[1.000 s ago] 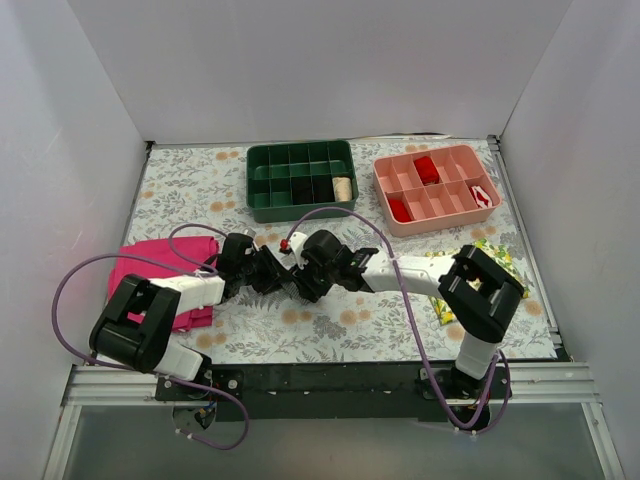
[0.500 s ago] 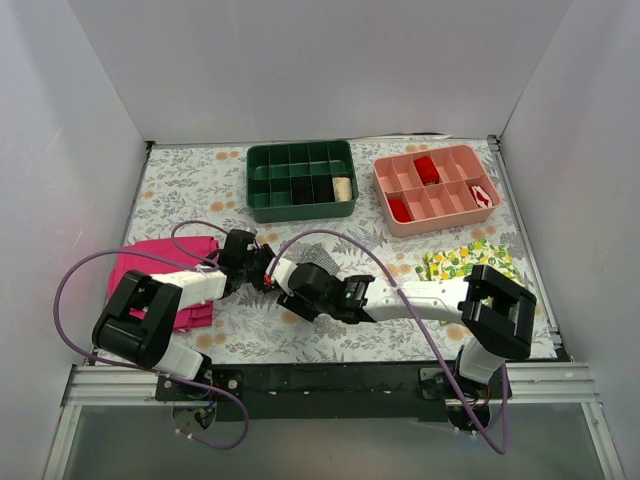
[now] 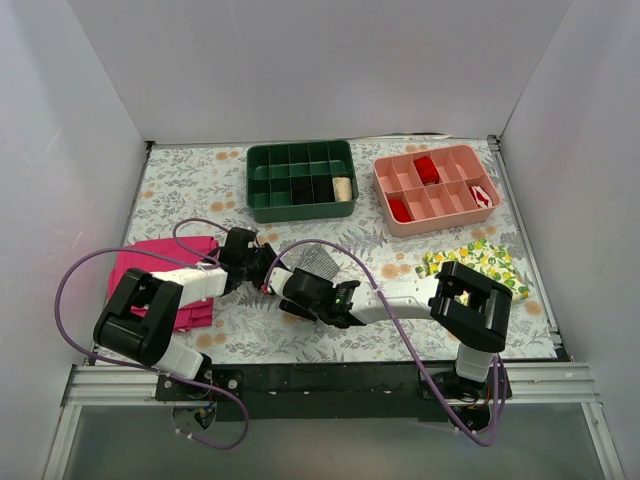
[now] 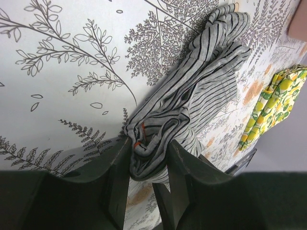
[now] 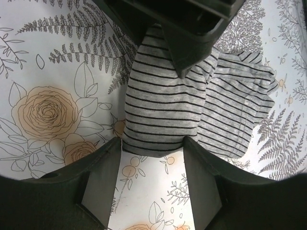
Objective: Roll the underwear
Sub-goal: Roll the underwear to the center of the board.
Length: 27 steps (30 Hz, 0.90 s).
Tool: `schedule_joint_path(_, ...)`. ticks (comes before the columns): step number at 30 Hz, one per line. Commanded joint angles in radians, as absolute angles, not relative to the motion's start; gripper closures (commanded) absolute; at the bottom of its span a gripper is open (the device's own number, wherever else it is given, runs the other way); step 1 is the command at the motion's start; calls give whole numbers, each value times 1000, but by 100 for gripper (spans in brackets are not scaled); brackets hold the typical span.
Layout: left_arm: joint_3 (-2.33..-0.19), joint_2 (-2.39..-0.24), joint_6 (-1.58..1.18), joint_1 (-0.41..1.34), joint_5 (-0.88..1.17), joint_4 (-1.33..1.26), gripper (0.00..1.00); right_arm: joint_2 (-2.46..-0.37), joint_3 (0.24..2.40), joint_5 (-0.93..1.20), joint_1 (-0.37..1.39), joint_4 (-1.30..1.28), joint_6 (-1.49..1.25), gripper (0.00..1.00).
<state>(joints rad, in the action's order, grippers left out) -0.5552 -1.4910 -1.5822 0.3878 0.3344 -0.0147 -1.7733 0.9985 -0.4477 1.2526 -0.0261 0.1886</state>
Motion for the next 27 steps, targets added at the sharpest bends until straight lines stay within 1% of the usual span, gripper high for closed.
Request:
schedule_joint_path(1, -506, -1563, -1517, 388, 216, 164, 67, -1749, 999, -523, 1276, 43, 212, 38)
schedule_joint_path(4, -505, -1565, -1519, 388, 218, 164, 67, -1700, 994, -511, 1281, 52, 216, 35)
schedule_joint_path(10, -511, -1569, -1516, 388, 221, 166, 67, -1697, 1002, -480, 1292, 34, 206, 35)
schedule_joint_path(18, -508, -1566, -1516, 388, 225, 164, 67, -1792, 1008, -486, 1290, 109, 206, 34)
schedule_joint_path(22, -506, -1566, -1516, 388, 229, 164, 67, -1859, 1037, -515, 1275, 114, 206, 32)
schedule_joint_path(27, -508, -1557, -1509, 388, 229, 173, 67, -1868, 971, -519, 1250, 124, 173, 33)
